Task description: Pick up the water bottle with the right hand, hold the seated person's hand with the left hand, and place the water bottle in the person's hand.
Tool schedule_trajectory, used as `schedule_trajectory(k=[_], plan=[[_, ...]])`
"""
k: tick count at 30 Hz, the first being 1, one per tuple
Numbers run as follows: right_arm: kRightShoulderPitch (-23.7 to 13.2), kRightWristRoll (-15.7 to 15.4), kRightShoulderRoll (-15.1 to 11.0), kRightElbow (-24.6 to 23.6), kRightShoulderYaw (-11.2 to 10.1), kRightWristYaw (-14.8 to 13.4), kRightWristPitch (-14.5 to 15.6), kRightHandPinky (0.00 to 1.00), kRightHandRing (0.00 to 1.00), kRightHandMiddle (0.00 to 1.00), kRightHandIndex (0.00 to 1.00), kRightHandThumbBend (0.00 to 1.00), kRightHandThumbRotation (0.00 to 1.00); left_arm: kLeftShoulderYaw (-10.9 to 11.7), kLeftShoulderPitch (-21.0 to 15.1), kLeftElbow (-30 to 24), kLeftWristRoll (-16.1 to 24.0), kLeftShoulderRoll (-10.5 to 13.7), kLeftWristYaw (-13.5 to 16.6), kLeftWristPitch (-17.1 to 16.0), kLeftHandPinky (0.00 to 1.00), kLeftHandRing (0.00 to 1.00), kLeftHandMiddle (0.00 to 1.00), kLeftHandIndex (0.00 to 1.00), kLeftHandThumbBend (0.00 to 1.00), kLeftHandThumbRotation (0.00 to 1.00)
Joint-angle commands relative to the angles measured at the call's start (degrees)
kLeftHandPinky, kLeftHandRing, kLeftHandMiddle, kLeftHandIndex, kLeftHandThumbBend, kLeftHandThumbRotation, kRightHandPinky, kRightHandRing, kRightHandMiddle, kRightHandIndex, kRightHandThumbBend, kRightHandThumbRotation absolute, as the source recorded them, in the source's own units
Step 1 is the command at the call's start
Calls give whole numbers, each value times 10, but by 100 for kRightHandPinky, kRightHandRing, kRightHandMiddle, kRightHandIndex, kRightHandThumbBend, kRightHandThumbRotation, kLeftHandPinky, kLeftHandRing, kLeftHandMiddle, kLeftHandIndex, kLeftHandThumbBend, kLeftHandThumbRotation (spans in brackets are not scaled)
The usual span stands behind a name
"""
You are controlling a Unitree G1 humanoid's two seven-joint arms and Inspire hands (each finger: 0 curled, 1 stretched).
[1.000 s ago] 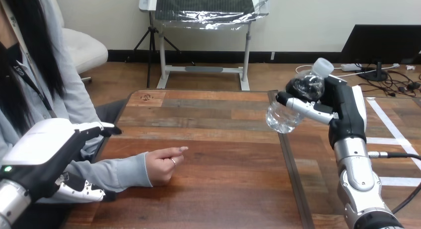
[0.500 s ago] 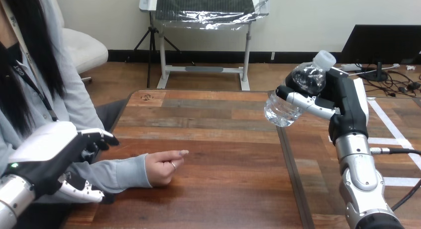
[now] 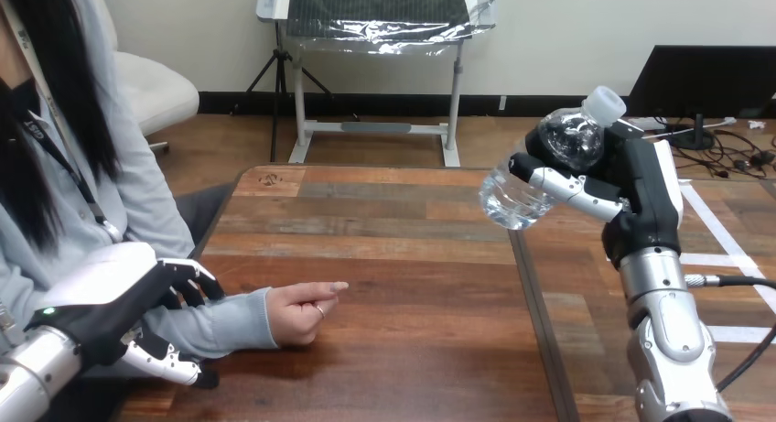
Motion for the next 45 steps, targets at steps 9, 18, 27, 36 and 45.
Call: schedule_trajectory(k=[9, 18, 27, 36, 45], plan=[[17, 30, 17, -138, -1, 26, 25, 32, 38, 47, 46, 69, 0, -44, -85, 78, 17, 6, 35, -11, 58, 60, 63, 65, 100, 27], [43, 40, 24, -201, 1, 35, 55, 31, 38, 46, 46, 69, 0, -65, -109, 119, 13, -1, 35, -13, 58, 59, 62, 63, 100, 24], [64, 49, 31, -246, 2, 45, 77, 31, 38, 46, 45, 67, 0, -84, -129, 161, 13, -7, 46, -23, 58, 58, 60, 61, 100, 21], [85, 60, 35, -290, 4, 55, 110, 30, 38, 46, 45, 66, 0, -105, -144, 190, 19, -11, 58, -29, 58, 58, 60, 61, 100, 20], [96, 68, 36, -317, 2, 65, 131, 30, 37, 45, 46, 66, 0, -116, -149, 202, 18, -11, 73, -36, 58, 58, 61, 61, 100, 19]])
